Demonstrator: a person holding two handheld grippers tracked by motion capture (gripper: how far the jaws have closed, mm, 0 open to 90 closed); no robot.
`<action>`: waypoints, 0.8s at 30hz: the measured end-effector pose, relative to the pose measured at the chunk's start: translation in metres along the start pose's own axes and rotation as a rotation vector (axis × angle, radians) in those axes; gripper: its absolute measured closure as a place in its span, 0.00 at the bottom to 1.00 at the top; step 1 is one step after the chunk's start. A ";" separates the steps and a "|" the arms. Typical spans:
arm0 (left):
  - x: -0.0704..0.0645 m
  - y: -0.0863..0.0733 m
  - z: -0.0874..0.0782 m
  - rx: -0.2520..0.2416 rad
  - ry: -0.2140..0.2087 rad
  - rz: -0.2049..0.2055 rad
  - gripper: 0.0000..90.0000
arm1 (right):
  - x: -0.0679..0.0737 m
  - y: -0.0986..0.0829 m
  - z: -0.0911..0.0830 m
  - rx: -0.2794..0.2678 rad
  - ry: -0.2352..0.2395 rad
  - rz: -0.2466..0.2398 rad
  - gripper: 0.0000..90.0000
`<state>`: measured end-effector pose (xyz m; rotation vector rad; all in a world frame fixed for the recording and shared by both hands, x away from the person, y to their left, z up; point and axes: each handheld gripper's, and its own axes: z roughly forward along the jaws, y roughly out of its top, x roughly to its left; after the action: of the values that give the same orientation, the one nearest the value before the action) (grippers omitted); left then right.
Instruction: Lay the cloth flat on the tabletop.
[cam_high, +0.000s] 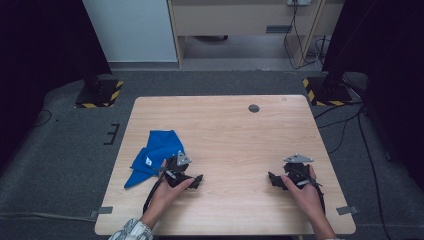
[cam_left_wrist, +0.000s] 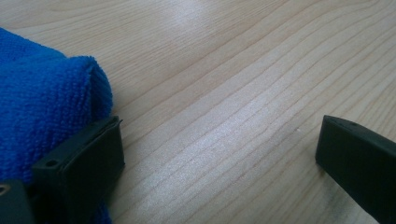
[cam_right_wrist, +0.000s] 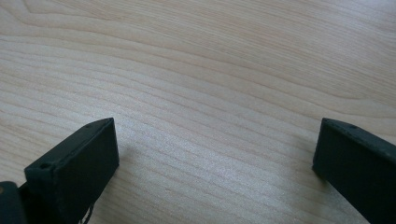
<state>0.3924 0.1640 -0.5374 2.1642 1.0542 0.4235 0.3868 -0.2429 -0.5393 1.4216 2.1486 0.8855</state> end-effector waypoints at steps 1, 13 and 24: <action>0.000 0.000 0.000 -0.002 -0.001 -0.001 0.01 | 0.000 0.000 0.000 -0.001 0.000 -0.002 0.01; 0.003 0.007 -0.020 -0.071 -0.008 0.008 0.08 | 0.000 0.000 0.000 0.001 -0.003 0.004 0.01; 0.036 0.004 -0.051 -0.136 0.109 -0.048 0.10 | 0.001 0.000 0.000 0.001 -0.004 0.004 0.01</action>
<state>0.3886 0.2133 -0.4985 2.0111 1.1013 0.5800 0.3863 -0.2425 -0.5393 1.4278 2.1436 0.8829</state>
